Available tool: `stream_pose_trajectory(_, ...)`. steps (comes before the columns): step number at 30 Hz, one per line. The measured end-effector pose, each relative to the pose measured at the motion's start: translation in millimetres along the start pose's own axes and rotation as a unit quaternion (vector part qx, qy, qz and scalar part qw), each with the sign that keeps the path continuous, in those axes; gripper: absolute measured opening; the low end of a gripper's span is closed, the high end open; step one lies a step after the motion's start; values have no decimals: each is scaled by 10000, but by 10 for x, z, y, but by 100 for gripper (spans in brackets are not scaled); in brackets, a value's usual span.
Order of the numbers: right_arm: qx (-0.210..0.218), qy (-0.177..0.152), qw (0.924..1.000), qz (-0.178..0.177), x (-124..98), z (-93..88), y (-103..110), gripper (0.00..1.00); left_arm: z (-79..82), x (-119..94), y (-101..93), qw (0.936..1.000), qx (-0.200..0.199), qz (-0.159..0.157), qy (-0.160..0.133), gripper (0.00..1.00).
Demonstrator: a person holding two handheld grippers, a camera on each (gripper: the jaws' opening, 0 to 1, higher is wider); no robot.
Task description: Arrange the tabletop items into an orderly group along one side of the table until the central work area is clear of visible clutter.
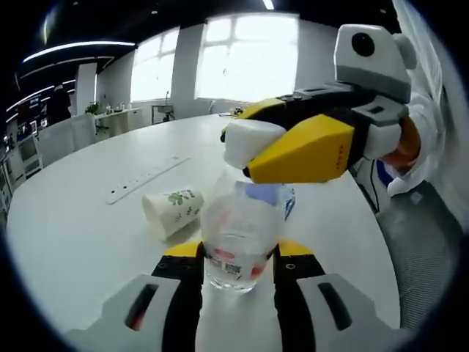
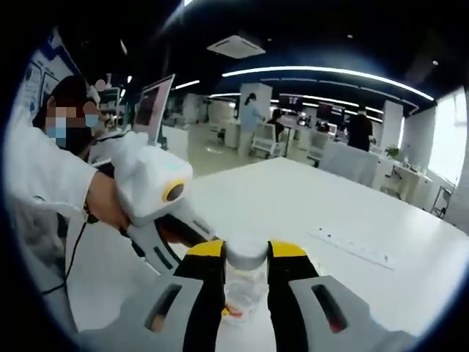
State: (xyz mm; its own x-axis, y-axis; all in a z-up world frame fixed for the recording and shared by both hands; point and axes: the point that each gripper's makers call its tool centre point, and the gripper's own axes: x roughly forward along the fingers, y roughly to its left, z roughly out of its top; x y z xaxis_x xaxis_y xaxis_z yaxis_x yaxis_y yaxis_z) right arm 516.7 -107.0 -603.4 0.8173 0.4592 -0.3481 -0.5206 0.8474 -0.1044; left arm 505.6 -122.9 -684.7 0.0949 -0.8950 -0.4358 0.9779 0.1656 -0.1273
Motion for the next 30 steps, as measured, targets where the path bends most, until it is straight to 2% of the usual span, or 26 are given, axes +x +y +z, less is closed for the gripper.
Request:
stream_pose_trajectory(11,199,28,9998,-6,26,12,25,19,-17,-46,14,10000,-44,-20,20,36)
stream_pose_trajectory(30,-113,-9,9999,-7,17,15,48,20,-54,-48,-3,9999,-128,-46,69,41)
